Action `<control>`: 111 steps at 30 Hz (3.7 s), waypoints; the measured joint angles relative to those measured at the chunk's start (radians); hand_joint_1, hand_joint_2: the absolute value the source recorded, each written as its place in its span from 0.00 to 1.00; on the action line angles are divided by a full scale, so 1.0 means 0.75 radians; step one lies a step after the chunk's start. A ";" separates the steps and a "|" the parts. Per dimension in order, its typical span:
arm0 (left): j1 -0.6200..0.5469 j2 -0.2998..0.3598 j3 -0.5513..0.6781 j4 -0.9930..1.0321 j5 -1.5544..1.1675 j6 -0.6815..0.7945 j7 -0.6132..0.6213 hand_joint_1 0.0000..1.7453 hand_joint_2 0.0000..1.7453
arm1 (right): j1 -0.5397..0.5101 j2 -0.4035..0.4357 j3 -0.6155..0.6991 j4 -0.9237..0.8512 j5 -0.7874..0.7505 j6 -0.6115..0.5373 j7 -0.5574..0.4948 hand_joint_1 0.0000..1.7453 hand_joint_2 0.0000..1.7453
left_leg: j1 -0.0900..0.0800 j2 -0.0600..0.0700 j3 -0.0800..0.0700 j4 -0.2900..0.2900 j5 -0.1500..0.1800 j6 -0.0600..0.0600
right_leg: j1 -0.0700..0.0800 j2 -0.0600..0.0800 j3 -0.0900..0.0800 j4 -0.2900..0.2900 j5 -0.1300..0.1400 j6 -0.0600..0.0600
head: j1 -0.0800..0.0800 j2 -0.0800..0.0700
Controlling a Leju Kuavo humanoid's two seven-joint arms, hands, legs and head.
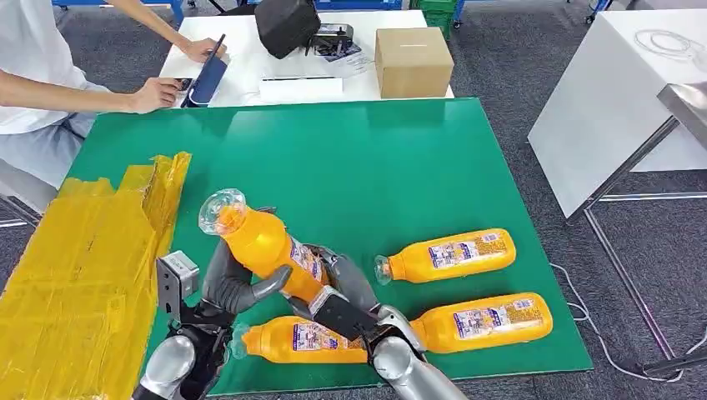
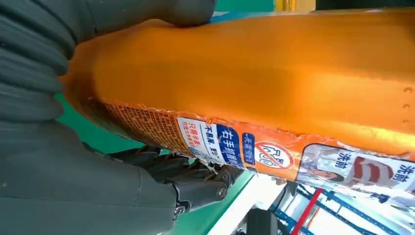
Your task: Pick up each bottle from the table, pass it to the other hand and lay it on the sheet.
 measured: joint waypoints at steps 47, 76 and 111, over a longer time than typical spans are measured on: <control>-0.051 0.215 0.273 0.088 -2.064 0.691 0.414 1.00 1.00 | 0.273 -0.079 -0.141 -0.739 -0.085 -0.167 -0.167 0.00 1.00 | 0.000 0.001 0.001 0.000 0.000 0.000 | 0.000 0.000 0.000 0.000 0.000 0.000 | -0.001 0.000; -0.319 0.357 0.338 0.804 -2.005 0.383 0.489 1.00 1.00 | 0.241 -0.078 -0.138 -0.755 -0.057 -0.133 -0.147 0.00 1.00 | 0.001 0.003 0.000 0.000 0.000 -0.001 | 0.000 0.001 -0.001 0.001 0.000 0.000 | 0.001 0.000; -0.122 0.560 0.272 0.591 -1.584 0.245 0.257 0.00 1.00 | 0.233 -0.110 -0.124 -0.720 0.131 -0.096 -0.011 0.00 1.00 | 0.001 0.003 0.005 -0.001 0.000 -0.001 | 0.000 0.002 0.004 0.002 -0.001 -0.001 | 0.000 0.000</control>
